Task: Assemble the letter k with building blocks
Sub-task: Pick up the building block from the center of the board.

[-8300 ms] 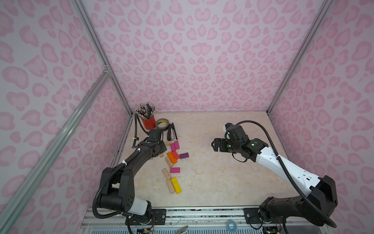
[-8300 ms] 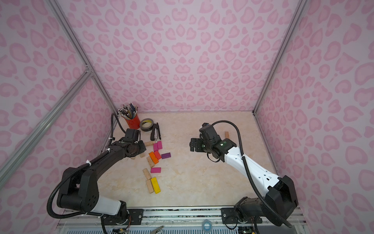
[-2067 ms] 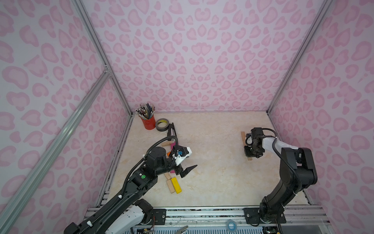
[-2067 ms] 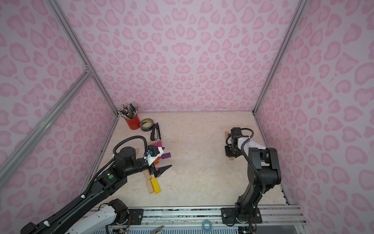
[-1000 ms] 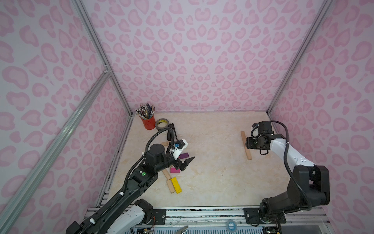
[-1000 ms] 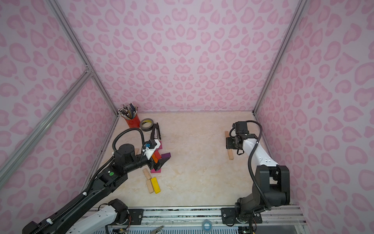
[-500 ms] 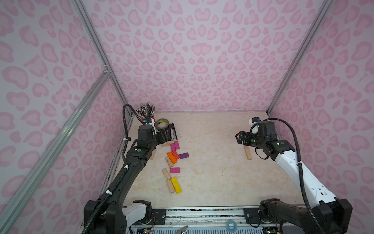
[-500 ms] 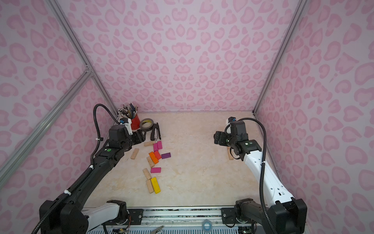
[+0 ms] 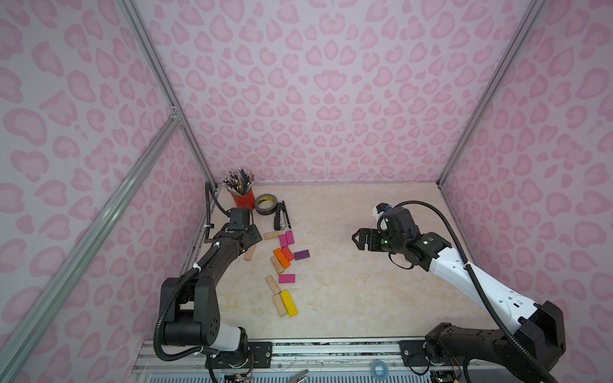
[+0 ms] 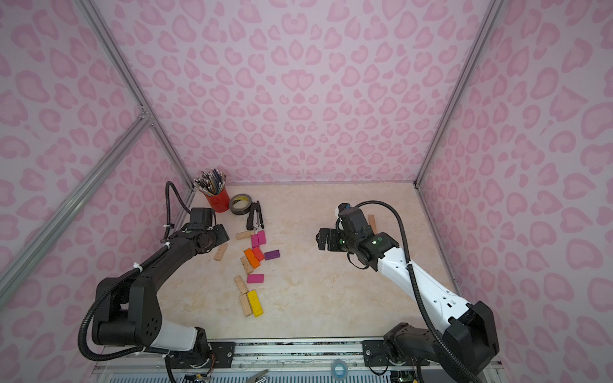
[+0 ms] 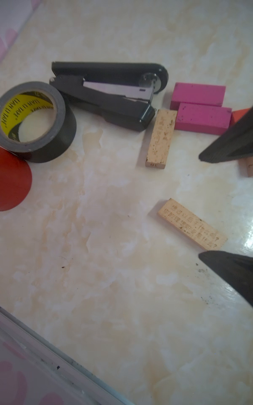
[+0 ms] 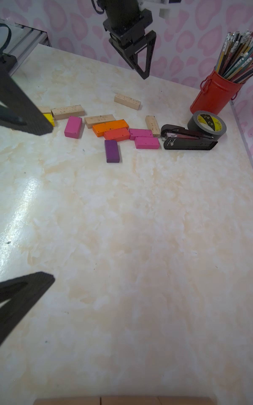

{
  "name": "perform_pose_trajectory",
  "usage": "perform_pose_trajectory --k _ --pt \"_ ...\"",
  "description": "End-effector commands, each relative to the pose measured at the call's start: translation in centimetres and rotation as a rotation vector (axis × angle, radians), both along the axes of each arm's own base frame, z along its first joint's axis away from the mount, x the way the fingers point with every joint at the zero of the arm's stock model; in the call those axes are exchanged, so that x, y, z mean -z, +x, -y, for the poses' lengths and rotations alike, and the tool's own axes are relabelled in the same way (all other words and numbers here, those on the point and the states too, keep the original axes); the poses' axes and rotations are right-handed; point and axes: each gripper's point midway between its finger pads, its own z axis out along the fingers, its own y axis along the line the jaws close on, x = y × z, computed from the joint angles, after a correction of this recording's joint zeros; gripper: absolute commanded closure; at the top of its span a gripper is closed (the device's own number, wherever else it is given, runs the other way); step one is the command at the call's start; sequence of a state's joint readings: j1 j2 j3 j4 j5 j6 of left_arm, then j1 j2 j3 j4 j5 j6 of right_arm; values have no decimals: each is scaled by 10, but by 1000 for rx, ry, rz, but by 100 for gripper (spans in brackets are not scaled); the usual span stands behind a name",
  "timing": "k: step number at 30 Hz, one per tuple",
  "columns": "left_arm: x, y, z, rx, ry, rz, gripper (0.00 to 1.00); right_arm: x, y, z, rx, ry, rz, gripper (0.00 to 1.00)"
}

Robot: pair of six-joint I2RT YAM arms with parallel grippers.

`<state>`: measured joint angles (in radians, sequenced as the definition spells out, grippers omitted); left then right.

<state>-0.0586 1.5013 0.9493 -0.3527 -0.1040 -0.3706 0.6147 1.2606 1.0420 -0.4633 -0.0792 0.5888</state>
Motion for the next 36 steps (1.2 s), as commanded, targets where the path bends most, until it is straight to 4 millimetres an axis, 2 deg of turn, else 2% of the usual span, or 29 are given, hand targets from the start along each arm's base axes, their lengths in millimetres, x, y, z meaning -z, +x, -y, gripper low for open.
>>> perform_pose_trajectory --k 1,7,10,11,14,21,24,31,34,36 --pt "10 3 -12 9 84 -61 33 7 2 -12 -19 14 -14 1" --pt "34 5 -17 28 123 -153 33 2 0 -16 -40 43 0 2" --pt "48 5 -13 51 109 -200 41 5 -1 -16 -44 44 -2 2" --pt "53 5 -11 60 100 -216 43 -7 -4 -14 -45 61 28 2" --pt "64 3 -8 68 87 -248 46 -9 -5 -10 -40 58 49 3" --pt "78 -5 -5 76 67 -283 56 -13 -5 -5 -42 41 82 3" --pt "80 -6 -4 81 60 -290 58 -14 -4 -6 -41 41 83 3" --pt "71 -5 0 89 43 -272 77 -17 -3 -11 -45 62 72 3" --pt "52 -1 8 102 10 -216 80 -19 -3 -12 -51 66 77 2" --pt "31 4 19 133 -9 -153 80 -21 -3 -12 -53 69 85 1"
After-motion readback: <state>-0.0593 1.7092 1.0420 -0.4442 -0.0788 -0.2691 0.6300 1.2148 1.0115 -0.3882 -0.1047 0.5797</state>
